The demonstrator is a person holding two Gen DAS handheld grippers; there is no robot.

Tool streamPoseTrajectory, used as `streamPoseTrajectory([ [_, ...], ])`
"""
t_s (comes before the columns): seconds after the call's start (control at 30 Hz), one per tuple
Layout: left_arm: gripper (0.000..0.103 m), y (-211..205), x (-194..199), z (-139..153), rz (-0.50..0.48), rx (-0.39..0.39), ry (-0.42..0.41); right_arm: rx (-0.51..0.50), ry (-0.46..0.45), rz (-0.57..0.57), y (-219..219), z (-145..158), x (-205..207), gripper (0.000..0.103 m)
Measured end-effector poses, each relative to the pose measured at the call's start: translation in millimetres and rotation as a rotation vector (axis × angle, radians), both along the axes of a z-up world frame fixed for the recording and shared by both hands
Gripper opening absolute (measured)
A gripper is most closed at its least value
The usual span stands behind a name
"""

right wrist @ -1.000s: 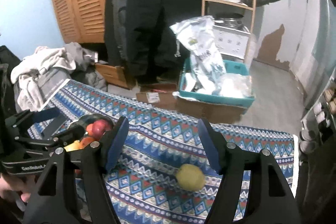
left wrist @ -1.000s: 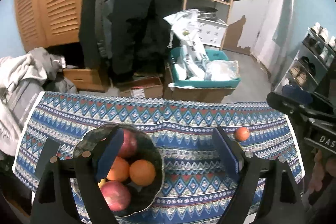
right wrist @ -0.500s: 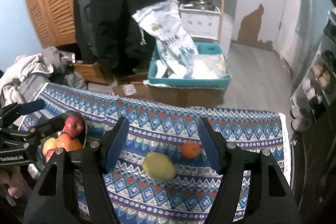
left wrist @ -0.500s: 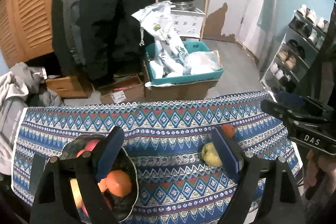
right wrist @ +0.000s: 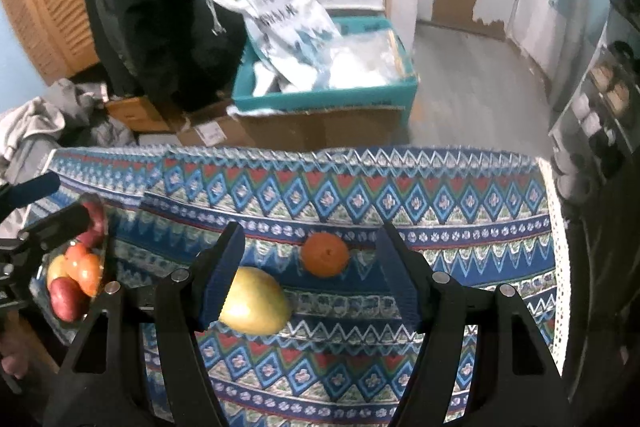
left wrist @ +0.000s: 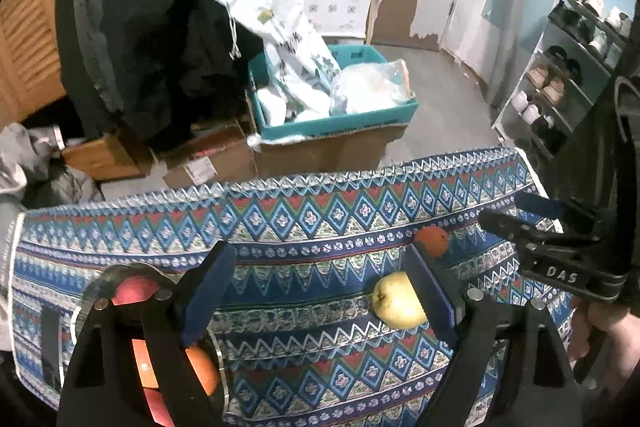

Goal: Organize fruits
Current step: 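Move both open tools away from the plate toward the pear and small orange, then grasp the small orange with the right tool while the left tool grasps the yellow-green pear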

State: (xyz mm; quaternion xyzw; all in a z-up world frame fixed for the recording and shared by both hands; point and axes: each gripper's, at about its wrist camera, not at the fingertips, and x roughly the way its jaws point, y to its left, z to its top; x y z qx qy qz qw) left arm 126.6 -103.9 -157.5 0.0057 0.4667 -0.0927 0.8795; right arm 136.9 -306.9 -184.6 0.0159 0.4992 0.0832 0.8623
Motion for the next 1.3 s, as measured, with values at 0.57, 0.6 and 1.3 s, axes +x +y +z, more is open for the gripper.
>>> streamPoseTrajectory([
  [0.57, 0.088, 7.8, 49.3, -86.0, 0.061, -0.027, 0.171, -0.018, 0.236, 0.005, 3.9, -106.7, 36.5, 0.069],
  [0.6, 0.088, 8.7, 50.0, -89.1, 0.064, -0.030, 0.178, -0.017, 0.241, 0.005, 4.2, -109.3, 37.0, 0.069],
  [1.3, 0.088, -14.6, 40.7, -90.2, -0.016, -0.107, 0.213, -0.035, 0.247, 0.006, 7.5, -118.5, 37.4, 0.048],
])
